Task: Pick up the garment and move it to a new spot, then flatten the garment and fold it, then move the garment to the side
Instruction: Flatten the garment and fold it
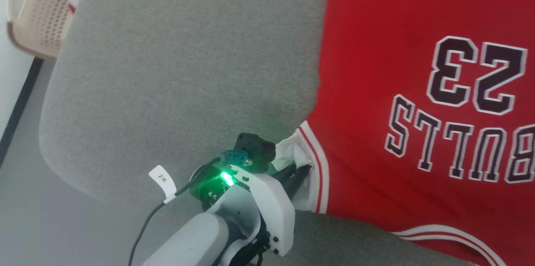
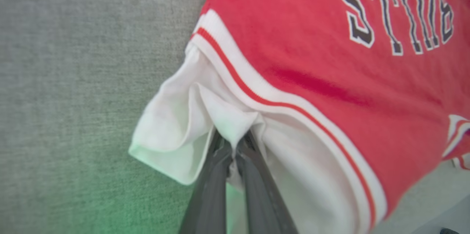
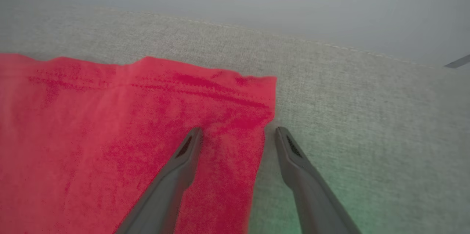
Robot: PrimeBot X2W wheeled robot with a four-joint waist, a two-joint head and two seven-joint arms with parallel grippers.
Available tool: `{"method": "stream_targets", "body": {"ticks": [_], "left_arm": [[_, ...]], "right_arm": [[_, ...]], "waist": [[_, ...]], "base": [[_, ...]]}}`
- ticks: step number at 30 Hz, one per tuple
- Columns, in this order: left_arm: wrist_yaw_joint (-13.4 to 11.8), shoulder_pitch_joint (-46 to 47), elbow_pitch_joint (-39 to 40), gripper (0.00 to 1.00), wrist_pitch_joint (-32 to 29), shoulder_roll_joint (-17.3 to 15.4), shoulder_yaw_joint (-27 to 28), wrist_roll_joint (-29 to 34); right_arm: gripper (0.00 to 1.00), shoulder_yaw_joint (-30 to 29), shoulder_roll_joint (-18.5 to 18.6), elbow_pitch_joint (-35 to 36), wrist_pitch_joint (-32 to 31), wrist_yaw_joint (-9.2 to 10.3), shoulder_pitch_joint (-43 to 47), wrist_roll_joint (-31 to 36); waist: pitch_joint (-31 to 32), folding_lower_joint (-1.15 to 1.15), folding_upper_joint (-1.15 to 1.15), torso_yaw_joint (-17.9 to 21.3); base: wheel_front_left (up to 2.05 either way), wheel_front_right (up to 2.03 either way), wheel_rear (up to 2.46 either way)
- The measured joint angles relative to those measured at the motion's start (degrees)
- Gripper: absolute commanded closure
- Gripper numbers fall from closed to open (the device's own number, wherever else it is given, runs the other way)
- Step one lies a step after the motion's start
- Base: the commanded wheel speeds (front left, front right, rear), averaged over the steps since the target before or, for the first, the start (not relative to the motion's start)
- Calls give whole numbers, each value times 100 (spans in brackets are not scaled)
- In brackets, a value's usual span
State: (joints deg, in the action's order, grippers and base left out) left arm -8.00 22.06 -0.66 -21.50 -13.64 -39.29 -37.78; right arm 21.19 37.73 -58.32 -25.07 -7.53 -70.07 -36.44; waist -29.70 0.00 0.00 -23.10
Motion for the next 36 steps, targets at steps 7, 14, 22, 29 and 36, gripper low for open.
{"method": "stream_targets", "body": {"ticks": [7, 14, 22, 29, 36], "left_arm": [[156, 141, -143, 100, 189, 207, -105, -2], [207, 166, -249, 100, 303, 261, -100, -31], [205, 165, -409, 100, 350, 93, 30, -73], [138, 162, -491, 100, 255, -196, 215, -131], [23, 143, -552, 100, 53, -570, 370, -174]], "right_arm": [[0, -80, 67, -869, -632, 2, -780, 225], [100, 204, -37, -1134, -1278, -2, -1162, 616], [100, 437, -202, -943, -1170, -4, -906, 558], [100, 672, 33, 245, -1072, -3, 166, -264], [100, 756, 622, 2091, -862, -1, 2076, -1295]], "waist": [[-324, 0, 0, -340], [-423, 0, 0, -381], [-210, 0, 0, -58], [102, 0, 0, 405], [541, 0, 0, 913]], "base": [[0, 0, 0], [0, 0, 0], [0, 0, 0], [0, 0, 0], [0, 0, 0]]}}
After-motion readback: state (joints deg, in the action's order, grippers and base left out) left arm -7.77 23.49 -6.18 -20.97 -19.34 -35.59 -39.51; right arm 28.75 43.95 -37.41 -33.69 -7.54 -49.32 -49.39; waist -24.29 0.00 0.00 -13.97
